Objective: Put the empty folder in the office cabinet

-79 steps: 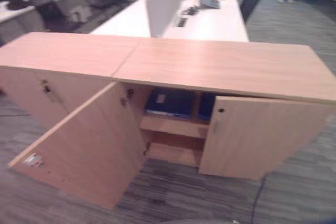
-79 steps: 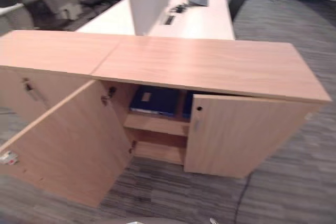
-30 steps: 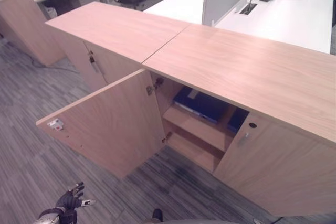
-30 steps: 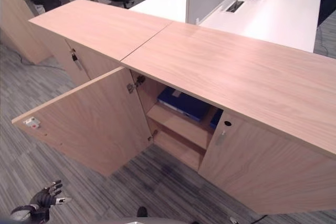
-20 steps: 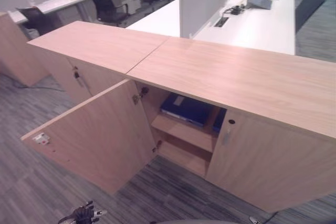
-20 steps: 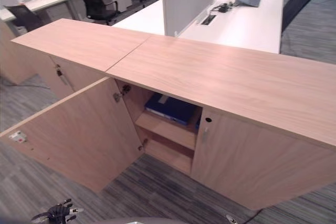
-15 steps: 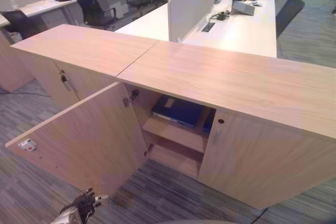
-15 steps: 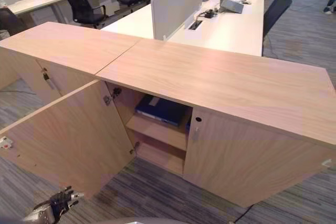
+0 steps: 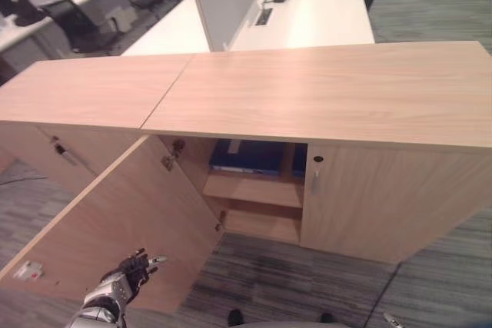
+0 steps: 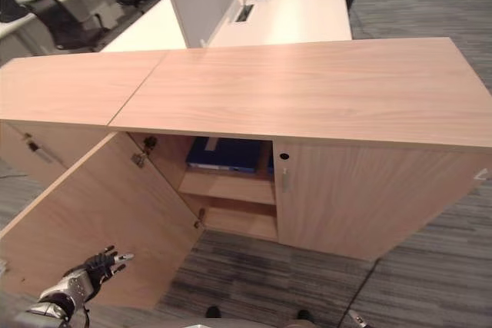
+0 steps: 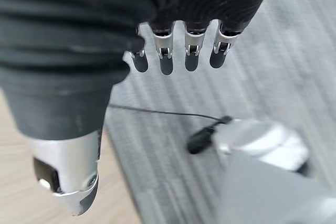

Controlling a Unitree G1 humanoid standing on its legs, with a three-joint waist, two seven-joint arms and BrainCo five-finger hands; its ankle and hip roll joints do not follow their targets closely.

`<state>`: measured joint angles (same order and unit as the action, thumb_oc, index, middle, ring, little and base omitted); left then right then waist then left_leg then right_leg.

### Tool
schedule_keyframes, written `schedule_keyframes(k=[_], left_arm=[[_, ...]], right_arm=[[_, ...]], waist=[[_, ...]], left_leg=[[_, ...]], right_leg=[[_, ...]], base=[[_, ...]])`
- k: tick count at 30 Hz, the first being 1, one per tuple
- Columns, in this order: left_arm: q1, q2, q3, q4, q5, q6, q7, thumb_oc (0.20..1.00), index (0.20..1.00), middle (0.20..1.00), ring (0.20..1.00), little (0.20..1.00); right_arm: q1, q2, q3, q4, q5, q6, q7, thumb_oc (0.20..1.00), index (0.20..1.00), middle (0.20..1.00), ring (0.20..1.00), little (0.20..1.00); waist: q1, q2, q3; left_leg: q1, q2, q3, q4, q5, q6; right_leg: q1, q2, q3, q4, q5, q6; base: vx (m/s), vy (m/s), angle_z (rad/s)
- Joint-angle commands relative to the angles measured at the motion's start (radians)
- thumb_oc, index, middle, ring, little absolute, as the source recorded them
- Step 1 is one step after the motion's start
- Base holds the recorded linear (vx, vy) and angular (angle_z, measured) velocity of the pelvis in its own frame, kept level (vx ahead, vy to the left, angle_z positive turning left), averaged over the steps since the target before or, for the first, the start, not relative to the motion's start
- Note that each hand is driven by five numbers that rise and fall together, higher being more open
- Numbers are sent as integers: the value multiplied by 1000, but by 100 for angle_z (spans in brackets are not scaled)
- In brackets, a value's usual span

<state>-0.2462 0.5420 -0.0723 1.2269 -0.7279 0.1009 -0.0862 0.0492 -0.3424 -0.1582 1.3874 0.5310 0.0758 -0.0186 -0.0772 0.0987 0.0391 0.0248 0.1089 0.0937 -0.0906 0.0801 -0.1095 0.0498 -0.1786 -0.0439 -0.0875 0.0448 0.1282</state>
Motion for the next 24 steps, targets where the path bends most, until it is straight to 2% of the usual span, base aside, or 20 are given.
schedule_keyframes(k=[1, 5, 7, 8, 10, 12, 18, 24], left_arm=[[-110, 108, 85, 125, 26, -47, 2, 1000, 1000, 1000, 1000, 1000], [-97, 132, 120, 134, 13, -48, 6, 1000, 1000, 1000, 1000, 1000], [-62, 133, 128, 118, 7, -40, 1, 1000, 1000, 1000, 1000, 1000], [-60, 132, 129, 117, 7, -39, 2, 1000, 1000, 1000, 1000, 1000], [-26, 127, 144, 126, 26, -26, -13, 1000, 1000, 1000, 1000, 1000], [-18, 126, 151, 128, 36, -25, -20, 1000, 1000, 1000, 1000, 1000], [4, 110, 165, 127, 57, -17, -38, 1000, 1000, 1000, 1000, 1000], [15, 3, 89, 32, 24, -28, -32, 1000, 1000, 1000, 1000, 1000]], right_arm=[[-49, 33, 15, 61, 43, -6, 16, 1000, 1000, 1000, 1000, 1000], [-59, 46, 17, 49, 48, -6, 16, 1000, 1000, 1000, 1000, 1000], [-67, 53, 19, 40, 45, -5, 14, 1000, 1000, 1000, 1000, 1000], [-66, 53, 19, 40, 45, -5, 14, 1000, 1000, 1000, 1000, 1000], [-63, 68, 32, 40, 42, -1, 16, 1000, 1000, 1000, 1000, 1000], [-62, 73, 37, 41, 44, -3, 19, 1000, 1000, 1000, 1000, 1000], [-47, 87, 54, 42, 51, 2, 29, 1000, 1000, 1000, 1000, 1000], [-42, 75, 80, 32, 31, -5, 21, 1000, 1000, 1000, 1000, 1000]], waist=[[-5, 10, -26], [2, -2, -19], [22, 1, -8], [22, 2, -8], [21, -2, 2], [22, -5, 3], [31, -18, -20], [28, 1, -28]], left_leg=[[3, -44, -21, 3, -100, 52], [19, -67, 19, 3, -119, 70], [29, -66, 51, 3, -126, 76], [30, -65, 50, 3, -126, 75], [44, -58, 81, 3, -129, 79], [51, -55, 86, 3, -129, 78], [70, -17, 83, 3, -123, 49], [61, 66, 63, 3, -83, 1]], right_leg=[[-37, -117, 19, 0, 7, 123], [-69, -132, 29, 4, 42, 133], [-90, -140, -61, 25, 67, 127], [-89, -140, -61, 25, 67, 127], [-88, -143, -145, 50, 83, 129], [-84, -138, -139, 43, 82, 129], [-42, -102, -165, 0, 44, 104], [-18, -25, -175, 0, -25, 60]], base=[[33, 216, -38], [28, 114, -41], [6, 26, -39], [-15, 2, -36], [-1, -21, -29], [33, -32, -38], [54, -119, -19], [8, -184, 4]])
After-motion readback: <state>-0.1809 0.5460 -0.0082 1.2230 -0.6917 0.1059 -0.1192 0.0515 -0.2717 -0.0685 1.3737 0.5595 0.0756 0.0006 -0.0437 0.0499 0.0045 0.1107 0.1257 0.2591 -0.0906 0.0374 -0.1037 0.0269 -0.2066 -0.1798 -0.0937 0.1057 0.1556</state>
